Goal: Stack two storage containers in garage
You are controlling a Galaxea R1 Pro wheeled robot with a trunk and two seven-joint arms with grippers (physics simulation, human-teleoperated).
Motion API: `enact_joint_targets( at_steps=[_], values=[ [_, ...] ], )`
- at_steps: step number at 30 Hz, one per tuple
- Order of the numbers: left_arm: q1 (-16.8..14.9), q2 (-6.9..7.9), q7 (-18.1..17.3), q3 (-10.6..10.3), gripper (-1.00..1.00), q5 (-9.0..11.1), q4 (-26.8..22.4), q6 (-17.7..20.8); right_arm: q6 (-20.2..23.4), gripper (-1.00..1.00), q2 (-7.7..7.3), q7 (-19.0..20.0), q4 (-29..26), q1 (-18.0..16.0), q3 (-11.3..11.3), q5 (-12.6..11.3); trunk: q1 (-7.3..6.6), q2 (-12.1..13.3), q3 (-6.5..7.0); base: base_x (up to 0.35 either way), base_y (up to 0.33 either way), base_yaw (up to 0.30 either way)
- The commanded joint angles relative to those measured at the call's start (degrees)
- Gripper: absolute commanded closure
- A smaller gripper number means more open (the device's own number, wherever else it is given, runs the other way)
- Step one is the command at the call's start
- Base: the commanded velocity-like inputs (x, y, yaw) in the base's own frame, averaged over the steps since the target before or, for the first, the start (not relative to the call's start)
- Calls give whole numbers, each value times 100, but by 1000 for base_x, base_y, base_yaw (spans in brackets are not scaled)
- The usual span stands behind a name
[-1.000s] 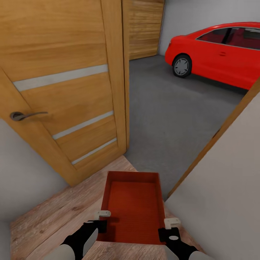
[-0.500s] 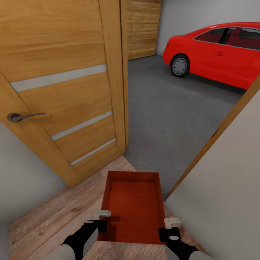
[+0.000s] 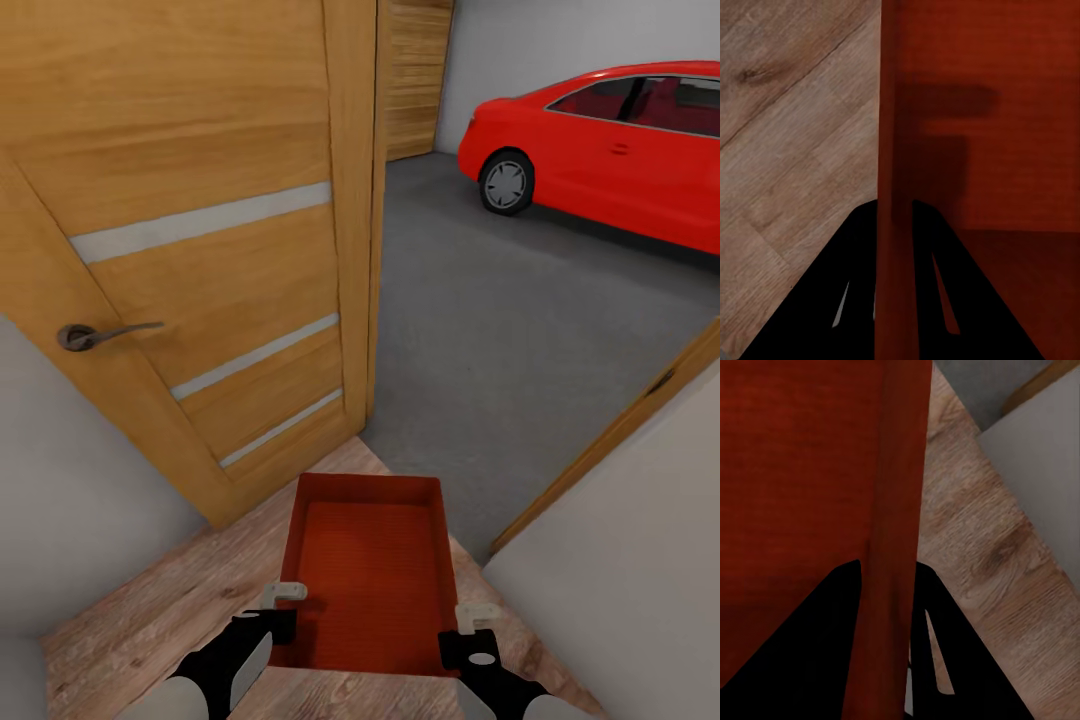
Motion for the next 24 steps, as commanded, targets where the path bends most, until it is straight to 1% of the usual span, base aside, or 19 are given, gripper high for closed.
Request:
enact_joint_targets(
  at_steps=[1, 5, 9, 24],
  values=[
    [-2, 13, 42, -250, 100, 89, -32, 2, 59, 100, -101, -6, -6, -2, 18, -182, 3, -10, -9, 56, 152, 0],
    [-2, 13, 42, -248, 100, 93, -32, -21, 61, 100, -101, -9, -9, -2, 18, -182, 3, -10, -9, 20, 53, -2],
    [0, 13, 42, -246, 100, 96, -32, -31, 59, 100, -98, -13, -6, -2, 18, -184, 3, -10, -9, 3, 8, -120],
    [-2, 13, 42, -244, 100, 95, -50, -37, 61, 100, -108, -5, -6, -2, 18, -185, 3, -10, -9, 0, 0, -252]
  ],
)
